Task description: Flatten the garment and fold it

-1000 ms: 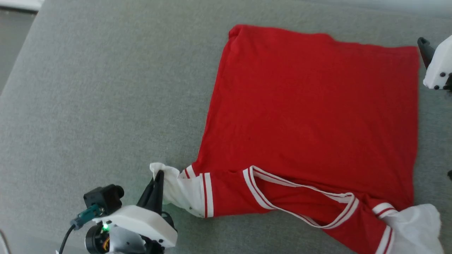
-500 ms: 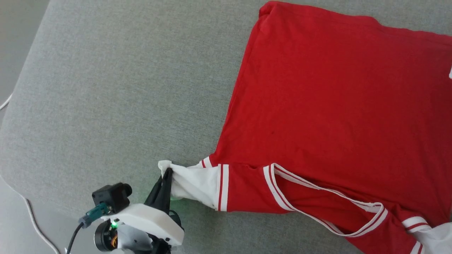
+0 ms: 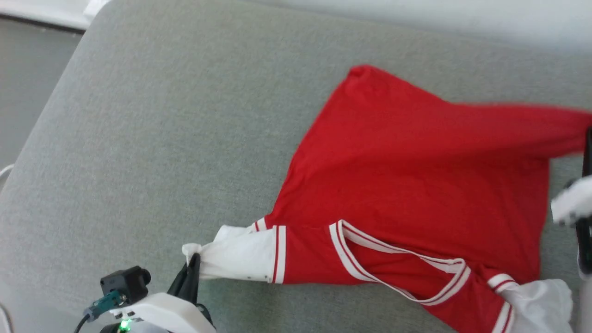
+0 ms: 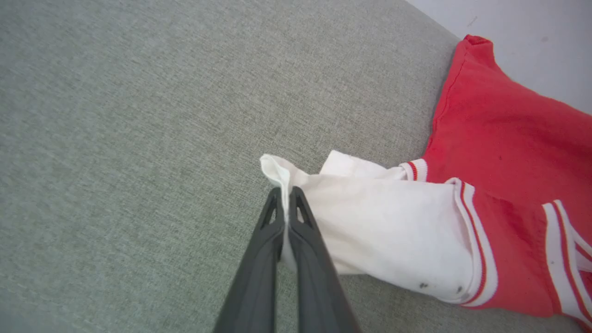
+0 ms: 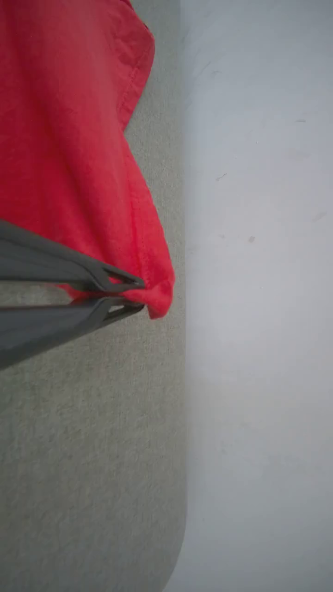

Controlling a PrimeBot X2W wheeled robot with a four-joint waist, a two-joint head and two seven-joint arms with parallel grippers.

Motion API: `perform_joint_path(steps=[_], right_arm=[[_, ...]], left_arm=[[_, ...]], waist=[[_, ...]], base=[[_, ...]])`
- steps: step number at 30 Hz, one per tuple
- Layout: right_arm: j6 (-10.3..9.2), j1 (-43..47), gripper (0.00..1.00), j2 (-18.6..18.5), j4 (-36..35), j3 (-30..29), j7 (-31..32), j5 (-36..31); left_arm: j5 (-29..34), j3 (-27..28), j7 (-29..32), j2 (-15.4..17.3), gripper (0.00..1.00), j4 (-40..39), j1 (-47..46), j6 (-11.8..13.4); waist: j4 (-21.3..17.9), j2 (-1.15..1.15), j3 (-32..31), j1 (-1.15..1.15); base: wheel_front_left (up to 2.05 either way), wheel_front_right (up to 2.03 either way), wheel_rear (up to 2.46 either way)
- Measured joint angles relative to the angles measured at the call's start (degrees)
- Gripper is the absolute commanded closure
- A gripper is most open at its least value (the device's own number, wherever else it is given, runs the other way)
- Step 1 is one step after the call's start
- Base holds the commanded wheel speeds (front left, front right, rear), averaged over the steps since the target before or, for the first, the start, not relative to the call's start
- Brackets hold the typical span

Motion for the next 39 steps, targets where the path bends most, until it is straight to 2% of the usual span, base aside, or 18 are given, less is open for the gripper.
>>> perform_joint_path(steps=[4, 9, 15, 22, 25, 26, 27, 28, 29, 31, 35, 39], right_arm=[[0.00, 9.35, 1.00, 2.44, -5.33, -3.05, -0.54, -1.74], [0.05, 19.00, 1.00, 5.15, -10.55, -6.84, 4.57, -1.35], [0.07, 25.20, 1.00, 5.45, -9.76, -8.77, 16.18, 3.03], [0.07, 26.98, 1.00, 5.28, -7.90, -8.82, 31.66, 4.89], [0.07, 27.00, 0.98, 4.83, -8.13, -8.67, 35.95, 6.39], [0.05, 27.13, 0.62, 4.80, -8.80, -8.44, 36.17, 6.45], [0.03, 27.22, 0.34, 4.85, -9.43, -8.20, 35.99, 6.51], [-0.02, 27.28, 0.14, 4.88, -10.13, -7.93, 34.97, 6.82], [-0.02, 27.26, 0.00, 4.98, -11.14, -7.26, 33.18, 6.95], [-0.02, 26.43, 0.00, 5.26, -13.50, -5.16, 28.07, 7.65], [-0.02, 22.18, 0.00, 5.33, -18.49, 2.91, 16.63, 5.78], [-0.01, 16.42, 0.00, 3.90, -18.48, 11.22, 10.76, 3.75]], left_arm=[[0.00, 0.69, 0.89, 0.93, 1.00, -1.24, 1.80, 1.01], [-0.58, 1.33, 1.71, 1.54, 1.00, -2.46, 3.90, 1.35], [-0.58, 2.20, 2.58, 2.55, 1.00, -3.83, 5.71, 2.33], [-0.58, 2.00, 3.47, 3.08, 1.00, -4.92, 5.97, 2.83], [-0.58, 1.58, 3.53, 3.08, 1.00, -5.22, 5.96, 2.83], [-0.58, 1.49, 3.54, 3.08, 1.00, -5.26, 5.95, 2.83], [-0.58, 1.41, 3.54, 3.07, 1.00, -5.27, 5.95, 2.83], [-0.58, 1.35, 3.54, 3.07, 1.00, -5.28, 5.95, 2.83], [-0.58, 1.29, 3.54, 3.07, 1.00, -5.30, 5.92, 2.83], [-0.58, 1.15, 3.54, 3.04, 1.00, -5.37, 5.89, 2.83], [-0.58, 0.87, 3.53, 3.00, 1.00, -5.37, 5.70, 2.83], [-0.58, 0.51, 3.47, 2.87, 1.00, -5.36, 5.30, 2.82]], waist=[[-1.98, 0.00, -3.30, 0.00], [-5.20, 0.00, -6.29, -0.01], [-9.11, 0.00, -8.93, 0.00], [-12.34, 0.00, -10.87, 0.01], [-12.67, 0.00, -11.16, 0.00], [-12.61, 0.00, -11.11, 0.00], [-12.50, 0.00, -11.00, 0.01], [-12.37, 0.00, -10.87, 0.01], [-12.21, 0.00, -10.75, 0.02], [-11.88, 0.00, -10.47, 0.02], [-11.20, 0.00, -9.82, 0.02], [-10.50, 0.00, -8.92, 0.02]], base=[[0.00, 0.00, 0.00], [0.00, 0.00, 0.00], [0.00, 0.00, 0.00], [0.00, 0.00, 0.00], [0.00, 0.00, 0.00], [0.00, 0.00, 0.00], [0.00, 0.00, 0.00], [0.00, 0.00, 0.00], [0.00, 0.00, 0.00], [0.00, 0.00, 0.00], [0.00, 0.00, 0.00], [0.00, 0.00, 0.00]])
